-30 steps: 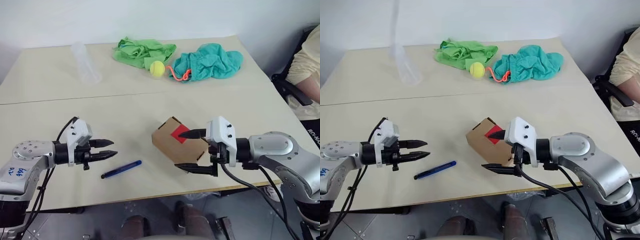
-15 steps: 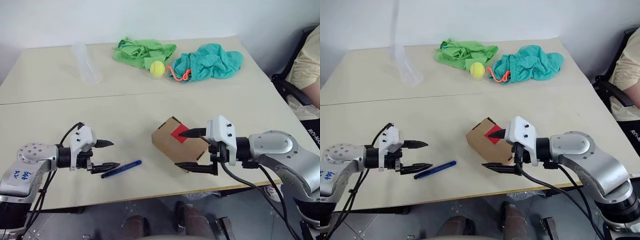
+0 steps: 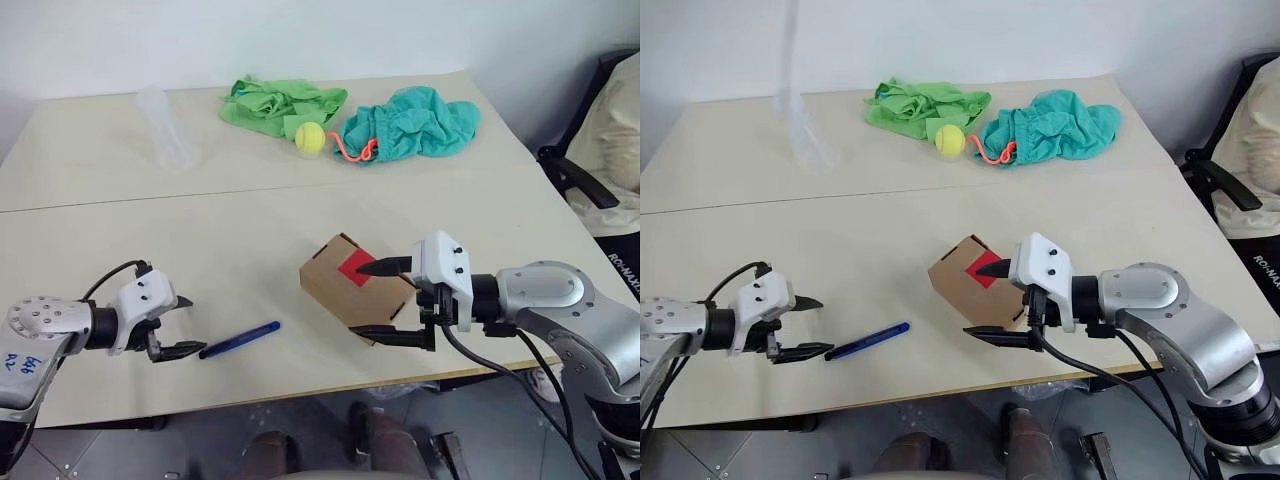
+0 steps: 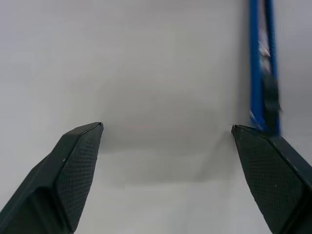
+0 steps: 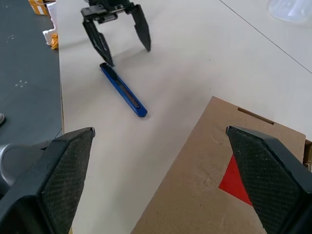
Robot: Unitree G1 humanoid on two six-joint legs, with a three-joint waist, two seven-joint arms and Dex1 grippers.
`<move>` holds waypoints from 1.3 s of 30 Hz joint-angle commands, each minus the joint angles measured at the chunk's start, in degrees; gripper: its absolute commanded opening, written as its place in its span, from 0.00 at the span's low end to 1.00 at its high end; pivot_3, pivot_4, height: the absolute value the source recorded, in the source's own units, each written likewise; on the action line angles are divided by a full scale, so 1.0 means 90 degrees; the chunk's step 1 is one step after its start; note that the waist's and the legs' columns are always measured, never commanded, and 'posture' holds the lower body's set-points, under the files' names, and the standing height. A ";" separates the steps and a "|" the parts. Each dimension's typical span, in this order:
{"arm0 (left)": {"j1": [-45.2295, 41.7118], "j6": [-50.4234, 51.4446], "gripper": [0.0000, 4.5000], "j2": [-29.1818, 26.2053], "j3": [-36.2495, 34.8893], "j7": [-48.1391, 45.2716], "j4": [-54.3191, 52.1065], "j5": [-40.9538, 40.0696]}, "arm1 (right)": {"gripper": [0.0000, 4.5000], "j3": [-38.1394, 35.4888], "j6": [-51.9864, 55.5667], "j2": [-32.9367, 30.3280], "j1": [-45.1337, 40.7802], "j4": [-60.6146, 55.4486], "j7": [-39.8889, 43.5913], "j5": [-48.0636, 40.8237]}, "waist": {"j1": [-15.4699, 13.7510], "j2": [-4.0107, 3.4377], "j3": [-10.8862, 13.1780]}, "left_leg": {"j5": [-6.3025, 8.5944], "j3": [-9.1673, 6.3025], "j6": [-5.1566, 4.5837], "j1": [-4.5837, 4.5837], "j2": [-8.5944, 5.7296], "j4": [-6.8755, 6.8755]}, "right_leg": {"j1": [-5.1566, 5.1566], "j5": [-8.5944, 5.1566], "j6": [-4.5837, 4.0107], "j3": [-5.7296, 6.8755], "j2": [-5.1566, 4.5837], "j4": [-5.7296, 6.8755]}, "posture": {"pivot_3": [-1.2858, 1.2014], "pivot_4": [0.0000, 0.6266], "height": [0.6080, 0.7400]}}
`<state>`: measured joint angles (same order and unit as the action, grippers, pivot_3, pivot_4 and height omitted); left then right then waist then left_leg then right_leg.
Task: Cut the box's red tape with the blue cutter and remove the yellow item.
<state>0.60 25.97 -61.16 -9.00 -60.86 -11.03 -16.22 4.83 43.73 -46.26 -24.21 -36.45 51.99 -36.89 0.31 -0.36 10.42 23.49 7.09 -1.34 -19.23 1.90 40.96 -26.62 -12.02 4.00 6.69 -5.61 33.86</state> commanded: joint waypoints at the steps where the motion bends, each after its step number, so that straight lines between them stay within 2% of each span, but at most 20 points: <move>1: 0.0273 0.0135 1.00 -0.0106 0.0013 -0.0242 -0.0212 -0.0081 | 1.00 0.0030 -0.0114 0.0034 -0.0107 -0.0093 0.0064 -0.0018 | 0.0002 -0.0001 0.0000 | 0.0000 0.0000 0.0000 0.0000 0.0000 -0.0001 | 0.0000 0.0000 0.0000 0.0000 0.0000 0.0000 | 0.52 0.24 1.00; 9: 0.0404 0.0364 1.00 0.0024 0.0095 -0.0316 -0.0633 -0.0324 | 1.00 -0.0004 -0.0113 0.0035 -0.0132 -0.0098 0.0086 -0.0066 | -0.0013 0.0000 0.0000 | 0.0001 0.0003 -0.0001 -0.0001 -0.0003 0.0000 | 0.0000 0.0000 0.0000 0.0000 0.0000 0.0000 | 0.52 0.24 1.00; 19: 0.0784 0.1036 1.00 0.0080 0.0283 -0.0353 -0.1698 -0.0856 | 1.00 -0.0105 -0.0076 -0.0051 -0.0090 -0.0087 0.0102 -0.0070 | -0.0025 -0.0001 0.0000 | 0.0002 0.0003 -0.0003 -0.0001 -0.0006 0.0000 | 0.0001 0.0000 0.0000 -0.0001 -0.0003 0.0000 | 0.52 0.24 1.00; 25: 0.0631 0.1147 1.00 0.0279 0.0449 -0.0154 -0.1882 -0.0905 | 1.00 -0.0117 -0.0078 -0.0070 -0.0085 -0.0062 0.0105 -0.0055 | -0.0035 -0.0003 -0.0001 | 0.0002 0.0003 -0.0003 0.0000 -0.0009 0.0001 | 0.0002 0.0000 0.0000 -0.0002 -0.0002 0.0001 | 0.52 0.24 1.00; 31: -0.0213 0.1728 1.00 0.0730 -0.0540 0.0378 -0.1476 -0.1632 | 1.00 -0.0167 -0.0110 -0.0135 -0.0006 -0.0059 0.0148 -0.0054 | -0.0034 0.0007 0.0000 | 0.0001 0.0001 -0.0004 -0.0004 -0.0005 0.0009 | 0.0003 0.0002 0.0003 0.0001 0.0003 0.0003 | 0.52 0.24 1.00; 34: -0.0436 0.2064 1.00 0.0917 -0.0788 0.0656 -0.1459 -0.1907 | 1.00 -0.0164 -0.0121 -0.0131 0.0002 -0.0054 0.0157 -0.0055 | -0.0017 0.0007 0.0000 | 0.0000 0.0001 -0.0004 -0.0004 -0.0006 0.0006 | 0.0003 0.0002 0.0003 0.0001 0.0004 0.0001 | 0.52 0.24 1.00; 39: -0.0104 0.1558 1.00 0.0827 -0.0333 0.1097 -0.1222 -0.0946 | 1.00 -0.0162 -0.0162 -0.0131 0.0033 -0.0042 0.0178 -0.0026 | -0.0010 0.0007 0.0000 | 0.0001 0.0007 -0.0002 -0.0001 -0.0014 0.0002 | 0.0003 0.0002 0.0004 0.0000 0.0012 -0.0001 | 0.52 0.24 1.00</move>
<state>-1.07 42.17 -53.07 -12.21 -51.96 -22.25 -26.97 5.13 43.64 -46.83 -24.07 -35.83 53.21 -36.90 0.22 -0.29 10.42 23.49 7.15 -1.34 -19.24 1.78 40.99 -26.60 -12.00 4.03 6.70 -5.49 33.86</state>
